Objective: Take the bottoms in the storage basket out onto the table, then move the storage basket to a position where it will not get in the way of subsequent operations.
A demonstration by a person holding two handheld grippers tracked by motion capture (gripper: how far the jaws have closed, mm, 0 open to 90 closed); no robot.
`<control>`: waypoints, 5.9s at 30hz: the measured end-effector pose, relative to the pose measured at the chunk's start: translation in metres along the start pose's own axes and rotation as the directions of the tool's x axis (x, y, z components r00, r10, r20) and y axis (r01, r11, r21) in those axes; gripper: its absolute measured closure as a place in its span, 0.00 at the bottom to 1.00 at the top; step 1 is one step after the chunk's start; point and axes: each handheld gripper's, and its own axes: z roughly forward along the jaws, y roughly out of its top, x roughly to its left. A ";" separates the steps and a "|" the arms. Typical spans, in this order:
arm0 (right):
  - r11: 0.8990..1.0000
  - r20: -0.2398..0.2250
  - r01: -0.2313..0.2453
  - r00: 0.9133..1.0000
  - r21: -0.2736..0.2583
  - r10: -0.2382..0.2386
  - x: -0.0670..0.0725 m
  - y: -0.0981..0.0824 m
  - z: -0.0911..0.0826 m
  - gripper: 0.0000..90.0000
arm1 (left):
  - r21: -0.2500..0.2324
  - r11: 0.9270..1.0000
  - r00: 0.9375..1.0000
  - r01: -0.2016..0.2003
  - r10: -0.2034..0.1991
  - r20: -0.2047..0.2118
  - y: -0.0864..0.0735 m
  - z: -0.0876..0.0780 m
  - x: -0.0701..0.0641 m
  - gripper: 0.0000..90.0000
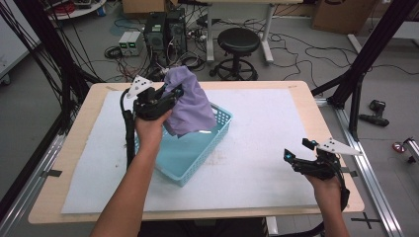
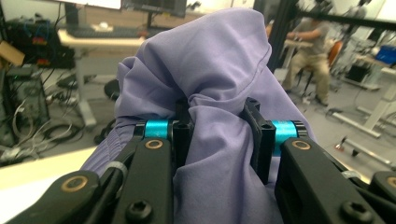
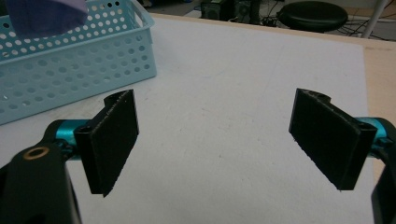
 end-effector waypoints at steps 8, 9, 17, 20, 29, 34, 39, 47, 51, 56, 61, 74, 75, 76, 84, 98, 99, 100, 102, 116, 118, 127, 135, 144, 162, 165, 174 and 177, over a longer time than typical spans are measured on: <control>1.000 -0.006 0.010 1.000 -0.001 -0.010 0.001 0.001 0.001 0.17 | -0.081 0.997 0.996 -0.010 0.016 0.082 0.023 0.001 -0.034 0.77; 1.000 -0.002 0.004 1.000 -0.003 -0.004 0.000 0.000 0.000 0.17 | -0.091 0.996 0.995 -0.008 0.017 0.099 0.027 0.002 -0.041 0.77; 1.000 0.016 -0.010 1.000 -0.016 0.010 -0.006 -0.001 -0.005 0.17 | -0.078 0.997 0.981 -0.031 0.045 0.191 0.031 0.022 -0.086 0.77; 1.000 0.029 -0.019 0.999 -0.016 0.019 -0.010 -0.003 -0.008 0.17 | -0.049 0.998 0.974 -0.041 0.051 0.221 0.021 0.033 -0.101 0.77; 0.999 0.063 -0.048 0.997 -0.016 0.049 -0.019 -0.008 -0.014 0.17 | 0.057 0.997 0.965 -0.057 0.041 0.258 -0.020 0.061 -0.128 0.76; 0.999 0.064 -0.047 0.997 -0.014 0.048 -0.020 -0.008 -0.014 0.17 | 0.130 0.989 0.960 -0.068 0.029 0.278 -0.048 0.076 -0.139 0.76; 0.999 0.060 -0.047 0.997 -0.008 0.047 -0.020 -0.009 -0.011 0.17 | 0.199 0.978 0.959 -0.058 0.000 0.283 -0.073 0.091 -0.144 0.62; 0.999 0.058 -0.050 0.997 -0.005 0.051 -0.022 -0.010 -0.010 0.17 | 0.191 0.980 0.973 -0.059 0.014 0.229 -0.071 0.089 -0.131 0.31; 0.999 0.057 -0.050 0.997 -0.002 0.050 -0.022 -0.009 -0.007 0.17 | 0.149 0.987 0.975 -0.062 0.028 0.221 -0.060 0.078 -0.116 0.28; 0.999 0.060 -0.052 0.997 0.006 0.051 -0.022 -0.009 -0.004 0.17 | 0.126 0.991 0.975 -0.045 0.016 0.221 -0.054 0.063 -0.090 0.25; 0.999 0.060 -0.052 0.997 0.009 0.051 -0.021 -0.009 -0.004 0.17 | 0.103 0.994 0.983 -0.024 0.005 0.185 -0.052 0.046 -0.068 0.25; 0.999 0.050 -0.040 0.998 0.015 0.039 -0.016 -0.008 -0.001 0.17 | 0.080 0.996 0.988 -0.029 0.017 0.151 -0.045 0.011 -0.022 0.25; 0.999 0.047 -0.040 0.998 0.017 0.040 -0.016 -0.008 -0.001 0.17 | 0.085 0.996 0.988 -0.039 0.025 0.154 -0.045 0.008 -0.018 0.25; 0.999 0.046 -0.037 0.998 0.018 0.036 -0.016 -0.008 0.000 0.17 | 0.092 0.995 0.987 -0.046 0.031 0.158 -0.045 0.006 -0.015 0.25; 0.999 0.031 -0.029 0.999 0.028 0.028 -0.016 -0.009 0.003 0.17 | 0.108 0.991 0.989 -0.074 0.058 0.138 -0.047 -0.019 0.021 0.26; 0.999 0.027 -0.031 0.999 0.036 0.030 -0.014 -0.012 0.000 0.17 | 0.147 0.981 0.991 -0.126 0.119 0.054 -0.043 -0.063 0.083 0.27; 0.999 0.028 -0.031 0.999 0.035 0.030 -0.014 -0.012 0.000 0.17 | 0.155 0.979 0.991 -0.134 0.128 0.050 -0.043 -0.067 0.088 0.27; 0.999 0.029 -0.029 0.999 0.034 0.028 -0.014 -0.012 -0.001 0.17 | 0.163 0.977 0.990 -0.137 0.131 0.045 -0.043 -0.071 0.093 0.27; 0.999 0.031 -0.032 0.999 0.035 0.031 -0.014 -0.013 -0.002 0.17 | 0.179 0.974 0.990 -0.138 0.136 0.028 -0.042 -0.079 0.103 0.28; 0.999 0.037 -0.029 0.999 0.042 0.028 -0.012 -0.014 -0.004 0.17 | 0.160 0.987 0.999 -0.001 0.008 -0.041 -0.068 -0.081 0.124 0.31; 0.999 0.036 -0.022 0.999 0.046 0.020 -0.011 -0.014 -0.004 0.17 | 0.180 0.984 0.999 0.003 0.006 -0.050 -0.077 -0.080 0.125 0.32; 0.998 0.034 -0.013 0.999 0.057 0.011 -0.009 -0.014 -0.004 0.17 | 0.281 0.960 0.999 0.023 -0.011 -0.043 -0.100 -0.065 0.123 0.39; 0.998 0.036 -0.012 0.999 0.059 0.009 -0.009 -0.015 -0.004 0.17 | 0.323 0.947 1.000 -0.004 0.011 -0.021 -0.111 -0.062 0.118 0.58; 0.998 0.039 -0.010 0.999 0.058 0.008 -0.008 -0.015 -0.005 0.17 | 0.346 0.937 0.997 -0.057 0.071 -0.029 -0.108 -0.068 0.112 0.93; 0.998 0.040 -0.012 0.999 0.057 0.009 -0.007 -0.013 -0.003 0.17 | 0.317 0.948 0.983 0.025 0.034 -0.180 -0.115 -0.120 0.103 0.93; 0.998 0.042 -0.012 0.999 0.057 0.009 -0.007 -0.013 -0.002 0.17 | 0.286 0.956 0.979 0.060 0.000 -0.203 -0.120 -0.130 0.097 0.93; 0.998 0.040 -0.007 0.999 0.061 0.005 -0.005 -0.012 0.001 0.17 | 0.156 0.987 0.994 -0.032 0.049 -0.102 -0.112 -0.130 0.107 0.70; 0.998 0.041 -0.006 0.999 0.063 0.003 -0.005 -0.012 0.001 0.17 | 0.140 0.984 0.993 -0.106 0.113 -0.044 -0.099 -0.121 0.116 0.66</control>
